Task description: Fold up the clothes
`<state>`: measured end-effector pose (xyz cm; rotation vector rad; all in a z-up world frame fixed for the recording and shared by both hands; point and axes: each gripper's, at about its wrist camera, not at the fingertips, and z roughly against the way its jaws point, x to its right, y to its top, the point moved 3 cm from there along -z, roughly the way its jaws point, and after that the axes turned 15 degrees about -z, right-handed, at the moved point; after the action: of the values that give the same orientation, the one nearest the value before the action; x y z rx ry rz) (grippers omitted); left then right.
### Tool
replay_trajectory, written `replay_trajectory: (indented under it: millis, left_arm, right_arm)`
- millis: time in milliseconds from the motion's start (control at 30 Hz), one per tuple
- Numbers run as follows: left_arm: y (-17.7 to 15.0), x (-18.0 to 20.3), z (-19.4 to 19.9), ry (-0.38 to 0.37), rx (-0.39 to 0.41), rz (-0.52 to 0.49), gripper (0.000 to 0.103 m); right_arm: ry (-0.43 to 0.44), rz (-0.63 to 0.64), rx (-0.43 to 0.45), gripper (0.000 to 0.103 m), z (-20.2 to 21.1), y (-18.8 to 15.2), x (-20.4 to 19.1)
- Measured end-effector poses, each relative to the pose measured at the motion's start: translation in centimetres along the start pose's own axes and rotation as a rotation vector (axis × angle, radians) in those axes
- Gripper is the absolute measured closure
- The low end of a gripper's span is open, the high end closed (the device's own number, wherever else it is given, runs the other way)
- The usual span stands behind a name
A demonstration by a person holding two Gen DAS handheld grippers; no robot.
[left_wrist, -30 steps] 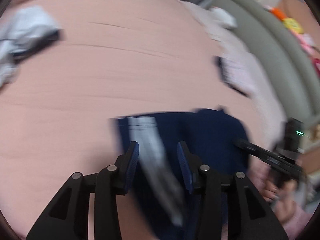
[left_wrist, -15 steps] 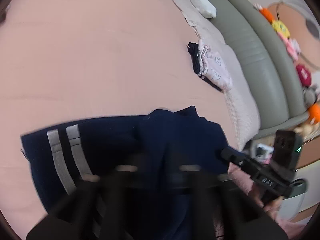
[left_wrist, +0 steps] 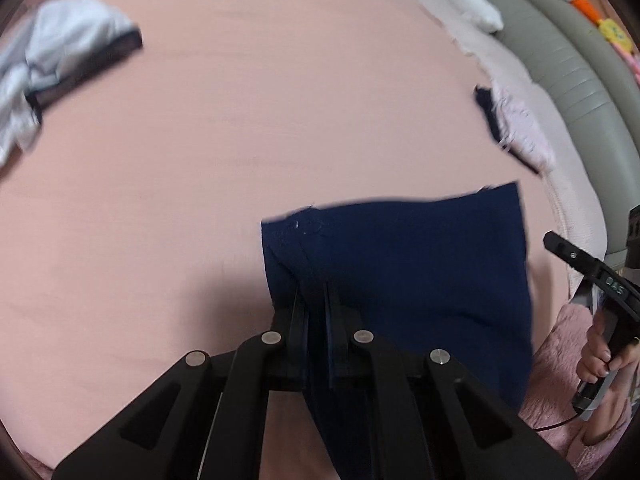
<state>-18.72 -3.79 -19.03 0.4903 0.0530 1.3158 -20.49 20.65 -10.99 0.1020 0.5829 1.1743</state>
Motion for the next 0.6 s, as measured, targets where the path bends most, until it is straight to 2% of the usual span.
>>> replay_trajectory:
  millis: [100,200,367,400,500,567,600]
  left_arm:
    - [0.1,0.0,0.3,0.031,0.032,-0.002,0.096]
    - [0.3,-0.5,1.2,0.112,0.041,0.007,0.096]
    - [-0.4,-2.3,1.4,0.155,-0.008,0.038,0.096]
    - [-0.5,-2.4,1.4,0.164,-0.018,0.038,0.093]
    - [-0.1,-2.4,2.5,0.201,0.0,0.065,0.091]
    - [0.7,-1.6,4.0,0.215,0.075,0.044,0.091]
    - [1.0,-1.0,4.3,0.19,0.1,0.021,0.091]
  right_arm:
    - [0.003,0.068,-0.024,0.069,-1.0,-0.7,-1.4]
    - [0.004,0.138,-0.036,0.069,-1.7,-1.3,-2.8]
    - [-0.064,0.055,-0.015,0.069,-3.4,-0.8,-1.8]
    - [-0.081,0.04,-0.005,0.069,-3.7,-0.6,-1.6]
    - [-0.124,0.063,0.051,0.069,-3.7,-0.2,-1.9]
    - [-0.138,0.098,0.074,0.069,-3.7,0.1,-2.3]
    - [-0.162,0.09,0.074,0.069,-3.9,0.2,-2.1]
